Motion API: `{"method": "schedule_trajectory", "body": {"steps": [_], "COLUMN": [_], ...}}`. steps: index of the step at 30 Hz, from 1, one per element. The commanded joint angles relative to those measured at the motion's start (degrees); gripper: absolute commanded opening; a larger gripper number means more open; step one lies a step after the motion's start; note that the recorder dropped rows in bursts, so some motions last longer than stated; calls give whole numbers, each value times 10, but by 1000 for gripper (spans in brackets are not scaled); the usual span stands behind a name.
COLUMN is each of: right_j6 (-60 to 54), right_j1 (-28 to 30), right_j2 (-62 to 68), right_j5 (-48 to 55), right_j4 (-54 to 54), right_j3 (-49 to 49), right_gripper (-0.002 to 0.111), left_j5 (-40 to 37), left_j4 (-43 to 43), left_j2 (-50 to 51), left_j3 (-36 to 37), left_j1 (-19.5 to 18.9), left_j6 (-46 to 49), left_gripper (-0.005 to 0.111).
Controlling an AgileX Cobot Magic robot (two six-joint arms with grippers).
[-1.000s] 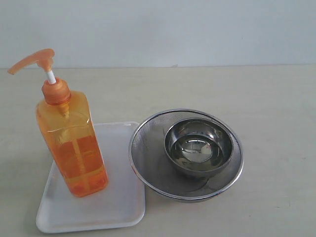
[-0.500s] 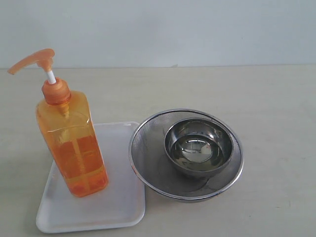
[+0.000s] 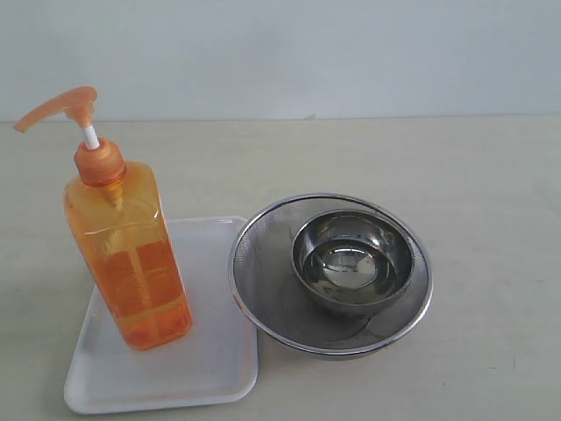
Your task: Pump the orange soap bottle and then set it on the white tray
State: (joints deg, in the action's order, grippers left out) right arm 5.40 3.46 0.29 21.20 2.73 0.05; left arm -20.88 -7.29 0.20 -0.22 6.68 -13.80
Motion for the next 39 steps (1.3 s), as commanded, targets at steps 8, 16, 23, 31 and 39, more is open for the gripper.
{"method": "schedule_trajectory", "body": {"steps": [8,16,23,31,39], "right_j6": [2,-64,-103,165,276], "right_j1": [0,0,0,0,0], "right_j2": [-3,-3,-3,-3,-3], "right_j5": [-9,-55,-150,-363,-411], "right_j4": [6,35,42,-8,76], "right_j3": [-1,-1,-1,-1,-3], "right_gripper": [3,3,3,3,3], "left_j5": [0,0,0,13,13], "left_j4": [5,5,5,-57,-57], "left_j2": [-2,-2,-2,-2,-2], "left_j3": [2,2,2,2,2], "left_j1": [-1,-1,-1,-1,-1], "left_j6": [1,1,1,32,32], "left_gripper": [5,5,5,5,5]}}
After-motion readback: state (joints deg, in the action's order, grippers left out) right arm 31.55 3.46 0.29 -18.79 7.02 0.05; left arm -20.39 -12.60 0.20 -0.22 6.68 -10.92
